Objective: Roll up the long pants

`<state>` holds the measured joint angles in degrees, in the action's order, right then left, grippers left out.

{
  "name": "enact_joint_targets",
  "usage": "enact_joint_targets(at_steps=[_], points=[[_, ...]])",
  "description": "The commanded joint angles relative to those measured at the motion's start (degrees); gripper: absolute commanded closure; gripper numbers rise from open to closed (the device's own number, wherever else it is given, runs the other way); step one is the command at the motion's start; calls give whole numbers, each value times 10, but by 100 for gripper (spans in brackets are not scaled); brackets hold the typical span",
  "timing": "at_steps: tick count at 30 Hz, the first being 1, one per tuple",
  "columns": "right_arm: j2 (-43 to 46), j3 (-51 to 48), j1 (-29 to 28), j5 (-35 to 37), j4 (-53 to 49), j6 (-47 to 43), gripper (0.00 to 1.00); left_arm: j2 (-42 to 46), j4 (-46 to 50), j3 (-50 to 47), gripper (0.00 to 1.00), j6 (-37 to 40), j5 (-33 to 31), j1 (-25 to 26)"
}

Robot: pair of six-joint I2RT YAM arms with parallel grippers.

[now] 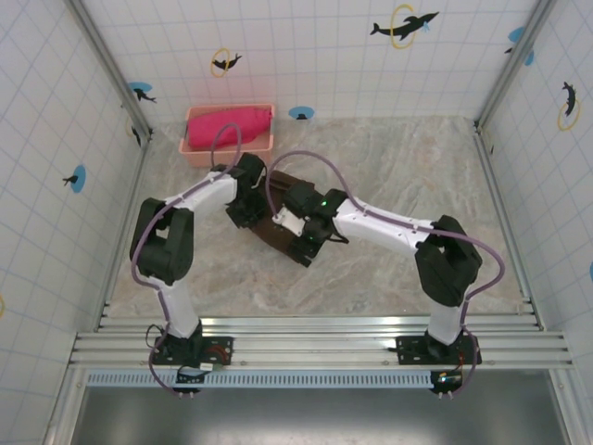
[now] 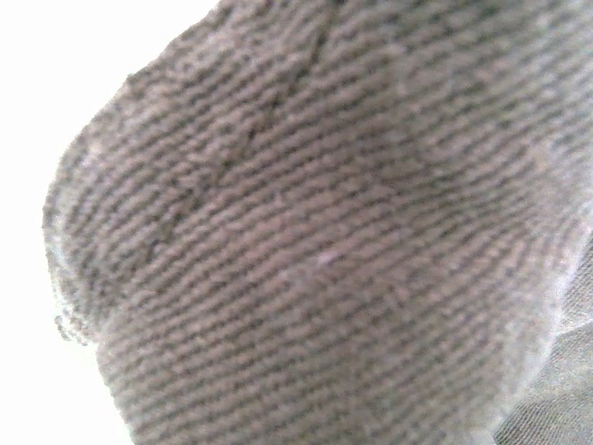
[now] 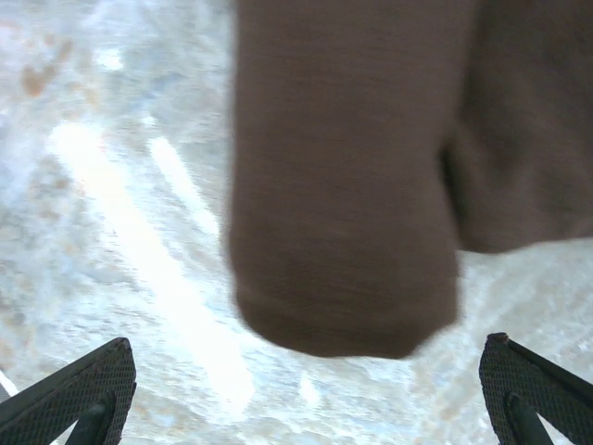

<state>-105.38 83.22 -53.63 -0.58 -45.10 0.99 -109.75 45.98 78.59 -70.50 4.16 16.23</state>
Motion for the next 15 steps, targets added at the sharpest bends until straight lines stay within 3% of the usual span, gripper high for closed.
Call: enact_joint_targets(at_steps=[1,6,15], points=[[-20,47,-35,64,-2,23,2,-75,149,1,100,-9,22,9],[-72,72,-72,131,10,22,1,-125,181,54,100,-29,45,10],[-163,37,-69,241,66,8,0,-136,196,84,100,-39,45,16]])
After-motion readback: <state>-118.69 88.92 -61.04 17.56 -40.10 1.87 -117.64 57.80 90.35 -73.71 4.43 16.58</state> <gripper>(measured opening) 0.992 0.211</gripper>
